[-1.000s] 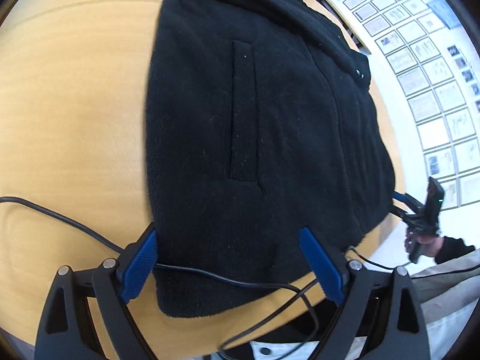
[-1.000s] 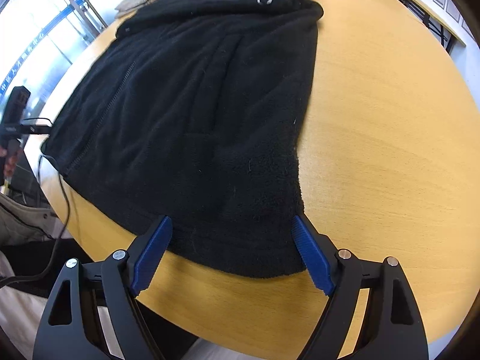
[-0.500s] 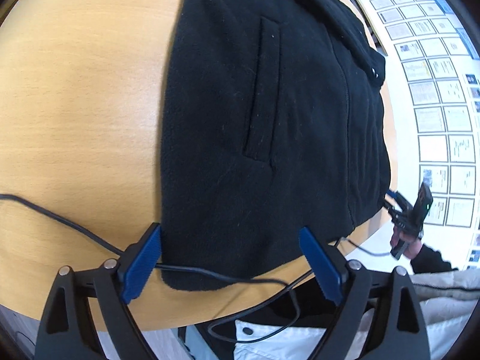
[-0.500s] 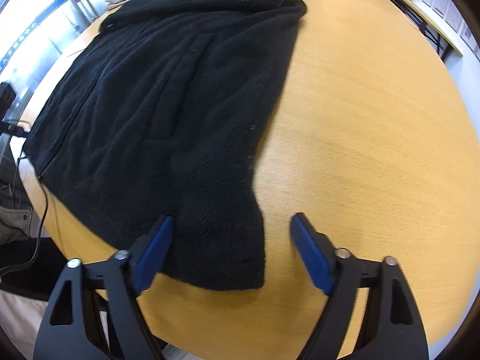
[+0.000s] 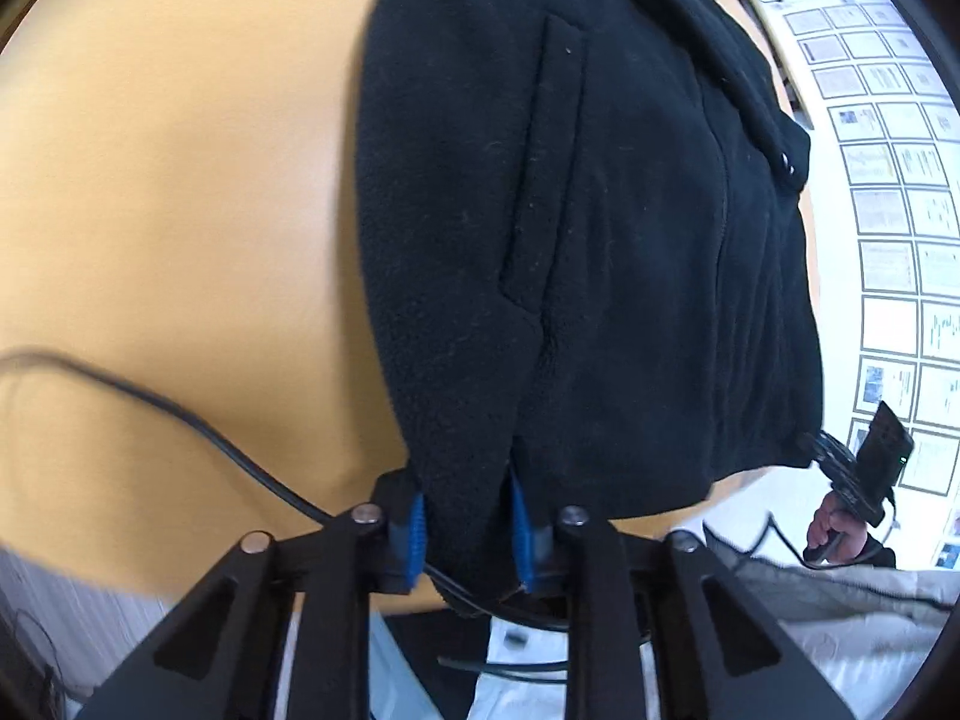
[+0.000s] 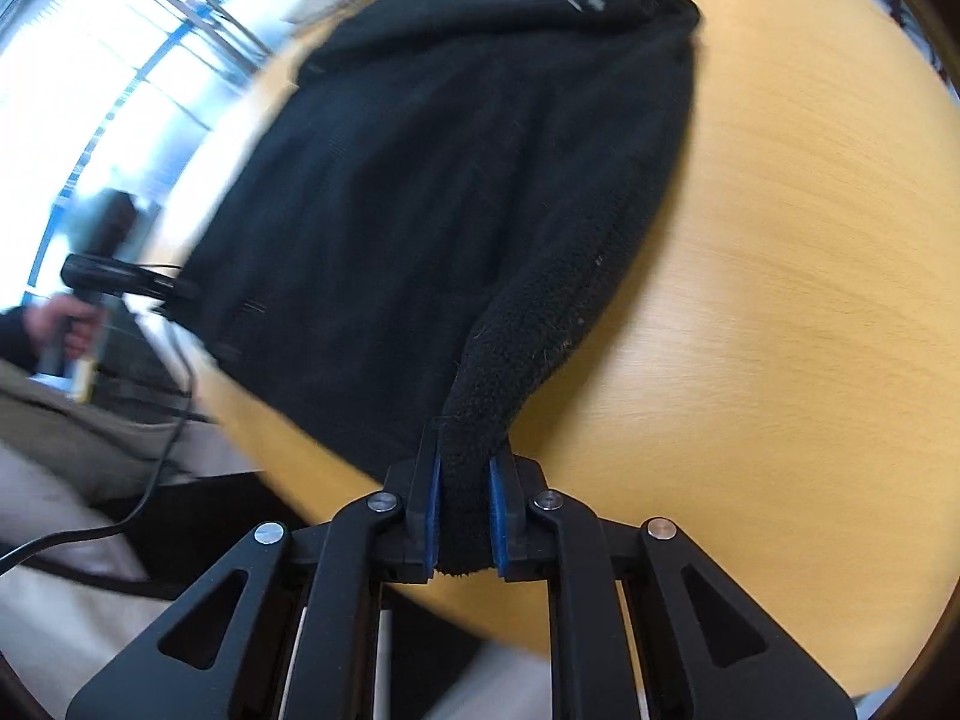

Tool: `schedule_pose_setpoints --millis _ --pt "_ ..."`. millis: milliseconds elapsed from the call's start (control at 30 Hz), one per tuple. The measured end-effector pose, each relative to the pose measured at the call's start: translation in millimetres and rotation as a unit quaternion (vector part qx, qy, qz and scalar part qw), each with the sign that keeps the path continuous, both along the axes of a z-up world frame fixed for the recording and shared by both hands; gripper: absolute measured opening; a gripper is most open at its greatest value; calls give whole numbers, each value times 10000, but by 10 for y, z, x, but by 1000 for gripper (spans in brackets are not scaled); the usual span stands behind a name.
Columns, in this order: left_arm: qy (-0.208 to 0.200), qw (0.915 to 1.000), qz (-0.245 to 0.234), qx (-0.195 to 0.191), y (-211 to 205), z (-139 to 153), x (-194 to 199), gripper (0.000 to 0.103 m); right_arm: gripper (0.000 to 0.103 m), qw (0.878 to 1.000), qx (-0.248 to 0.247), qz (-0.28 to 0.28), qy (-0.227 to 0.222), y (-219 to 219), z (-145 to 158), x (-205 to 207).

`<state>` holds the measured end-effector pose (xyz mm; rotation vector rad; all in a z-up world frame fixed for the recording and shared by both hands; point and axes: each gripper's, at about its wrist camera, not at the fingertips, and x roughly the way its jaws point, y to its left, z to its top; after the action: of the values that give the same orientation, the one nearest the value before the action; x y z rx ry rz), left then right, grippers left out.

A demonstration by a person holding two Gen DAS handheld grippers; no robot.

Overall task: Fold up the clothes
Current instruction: 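Grasp the jacket hem with both grippers and lift it toward the collar, then lay the hem over the collar with both grippers and release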

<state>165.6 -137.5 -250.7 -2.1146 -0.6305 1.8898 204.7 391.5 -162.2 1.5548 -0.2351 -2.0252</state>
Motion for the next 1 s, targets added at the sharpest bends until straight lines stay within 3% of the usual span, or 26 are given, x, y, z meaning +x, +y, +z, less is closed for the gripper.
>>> schedule_pose_setpoints --millis 100,200,367,533,633,800,1000 --pt "-45 9989 335 323 -117 216 161 18 11 9991 -406 28 130 11 337 85" --pt "134 9940 807 732 -227 549 190 17 11 9956 -755 -153 531 55 726 -17" --pt "788 9802 1177 1384 -245 1189 -293 16 11 9835 -1100 -262 1414 -77 1291 -600" --pt "1288 9596 1431 2053 -375 1554 -1023 16 11 9731 -1056 -540 1974 -141 1589 -1268" --pt "1485 9511 1439 2294 -533 1618 -1583 16 11 9697 -885 -740 2152 -161 1699 -1669" --pt "1677 9410 1406 2582 -479 1485 -2579 16 11 9631 -660 -1074 2379 -123 1757 -2282" --pt "1609 9433 1491 2490 -449 986 -3568 16 11 9589 -476 -1533 2340 20 1285 -3184"
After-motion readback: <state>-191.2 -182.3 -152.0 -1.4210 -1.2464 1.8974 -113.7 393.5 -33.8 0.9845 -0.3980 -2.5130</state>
